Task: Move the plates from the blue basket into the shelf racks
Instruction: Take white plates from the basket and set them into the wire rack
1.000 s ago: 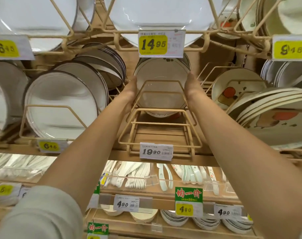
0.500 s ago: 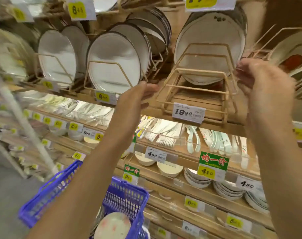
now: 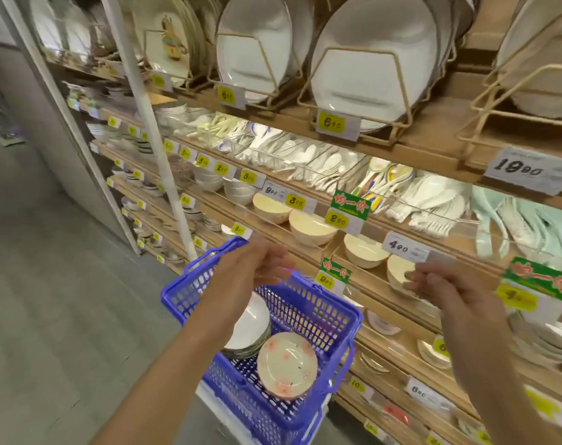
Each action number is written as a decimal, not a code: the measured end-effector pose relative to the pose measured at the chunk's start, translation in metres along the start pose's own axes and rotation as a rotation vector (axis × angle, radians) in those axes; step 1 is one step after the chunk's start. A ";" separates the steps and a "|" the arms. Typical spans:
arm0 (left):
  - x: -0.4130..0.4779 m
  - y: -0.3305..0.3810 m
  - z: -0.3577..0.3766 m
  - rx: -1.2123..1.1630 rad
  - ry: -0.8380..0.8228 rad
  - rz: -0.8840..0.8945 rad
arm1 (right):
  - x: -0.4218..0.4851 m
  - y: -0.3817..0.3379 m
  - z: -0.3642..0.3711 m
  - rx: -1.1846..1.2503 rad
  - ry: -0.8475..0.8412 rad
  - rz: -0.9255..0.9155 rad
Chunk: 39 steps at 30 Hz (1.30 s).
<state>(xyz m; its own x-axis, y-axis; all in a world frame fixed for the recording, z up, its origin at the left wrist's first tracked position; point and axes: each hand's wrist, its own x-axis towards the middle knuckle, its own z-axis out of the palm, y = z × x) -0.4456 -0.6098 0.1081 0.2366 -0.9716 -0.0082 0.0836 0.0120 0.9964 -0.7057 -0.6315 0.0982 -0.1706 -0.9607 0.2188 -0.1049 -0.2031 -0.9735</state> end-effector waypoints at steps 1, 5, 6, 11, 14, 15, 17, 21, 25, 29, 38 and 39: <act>-0.003 -0.004 -0.019 0.015 0.011 -0.026 | -0.008 0.010 0.017 -0.010 -0.038 0.057; -0.006 -0.025 -0.096 0.088 0.057 -0.153 | -0.039 0.047 0.089 -0.069 -0.166 0.218; -0.006 -0.032 -0.113 0.099 0.060 -0.179 | -0.046 0.056 0.107 -0.065 -0.182 0.250; -0.006 -0.067 -0.184 0.181 0.075 -0.322 | -0.069 0.094 0.178 -0.072 -0.239 0.449; 0.001 -0.083 -0.208 0.211 0.078 -0.381 | -0.071 0.118 0.203 -0.123 -0.283 0.550; 0.006 -0.087 -0.214 0.218 0.079 -0.394 | -0.069 0.126 0.209 -0.145 -0.290 0.583; 0.017 -0.096 -0.222 0.229 0.076 -0.425 | -0.064 0.143 0.220 -0.181 -0.297 0.646; 0.048 -0.118 -0.235 0.280 0.058 -0.482 | -0.049 0.181 0.244 -0.232 -0.320 0.739; 0.086 -0.136 -0.243 0.378 0.020 -0.515 | -0.029 0.220 0.269 -0.229 -0.313 0.816; 0.128 -0.150 -0.243 0.487 -0.014 -0.577 | -0.010 0.255 0.287 -0.216 -0.243 0.918; 0.209 -0.207 -0.221 0.683 -0.151 -0.693 | 0.013 0.314 0.303 -0.392 -0.209 1.110; 0.216 -0.216 -0.219 0.712 -0.153 -0.705 | 0.015 0.316 0.305 -0.412 -0.197 1.118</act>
<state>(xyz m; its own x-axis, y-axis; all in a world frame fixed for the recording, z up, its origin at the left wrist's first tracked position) -0.2007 -0.7703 -0.1268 0.2253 -0.7229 -0.6532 -0.4519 -0.6715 0.5872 -0.4430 -0.7677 -0.2267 -0.2179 -0.5869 -0.7798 -0.3060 0.7998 -0.5164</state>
